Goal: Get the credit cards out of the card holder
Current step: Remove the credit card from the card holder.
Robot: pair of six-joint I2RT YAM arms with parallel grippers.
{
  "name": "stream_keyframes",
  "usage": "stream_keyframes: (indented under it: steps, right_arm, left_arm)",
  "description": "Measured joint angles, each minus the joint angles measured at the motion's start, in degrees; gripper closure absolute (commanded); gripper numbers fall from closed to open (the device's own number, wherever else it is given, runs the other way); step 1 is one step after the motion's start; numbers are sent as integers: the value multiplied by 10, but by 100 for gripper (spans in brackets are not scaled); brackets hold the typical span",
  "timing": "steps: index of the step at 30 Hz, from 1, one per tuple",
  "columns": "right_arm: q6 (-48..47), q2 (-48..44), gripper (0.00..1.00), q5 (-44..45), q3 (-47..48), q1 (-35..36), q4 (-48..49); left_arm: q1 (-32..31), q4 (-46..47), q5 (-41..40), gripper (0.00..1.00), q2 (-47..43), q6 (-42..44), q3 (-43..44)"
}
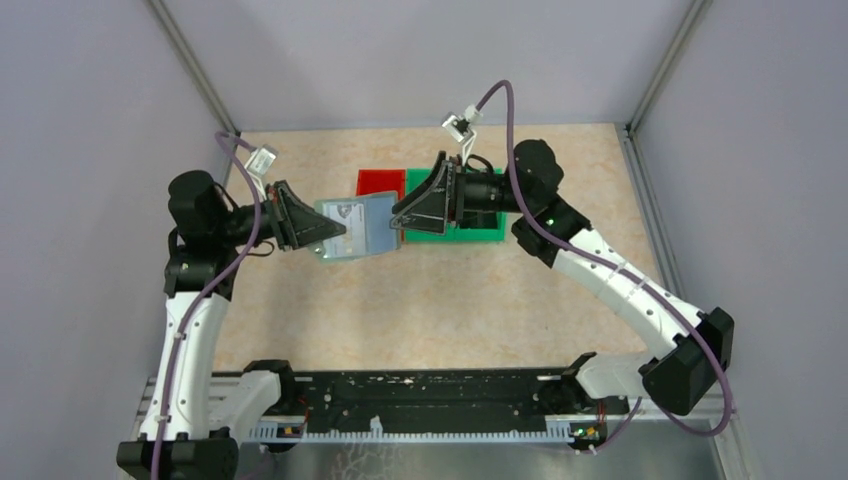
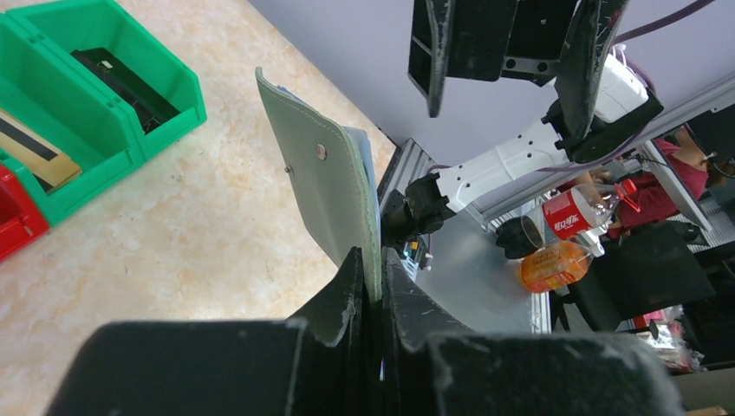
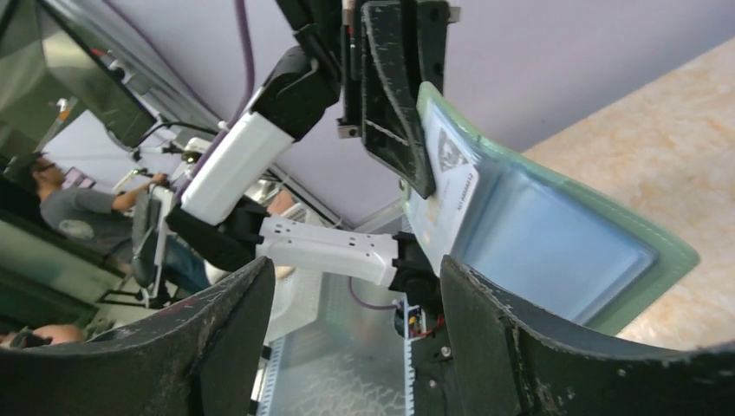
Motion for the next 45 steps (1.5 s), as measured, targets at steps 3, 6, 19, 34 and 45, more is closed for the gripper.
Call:
stream_keyframes:
  steps: [3, 6, 19, 34, 45]
  right_arm:
    - [42, 6, 41, -19, -20, 1, 68]
    - [74, 17, 43, -29, -42, 6, 112]
    - [113, 73, 60, -32, -55, 62, 172]
    - [135, 94, 56, -28, -59, 83, 209]
    - [82, 66, 56, -42, -49, 32, 126]
  left_arm:
    - [0, -3, 2, 100, 2, 0, 0]
    - [0, 0, 3, 100, -7, -1, 0]
    - [0, 32, 17, 100, -18, -33, -1]
    - [0, 83, 36, 100, -25, -91, -19]
    - [0, 93, 42, 100, -27, -111, -24]
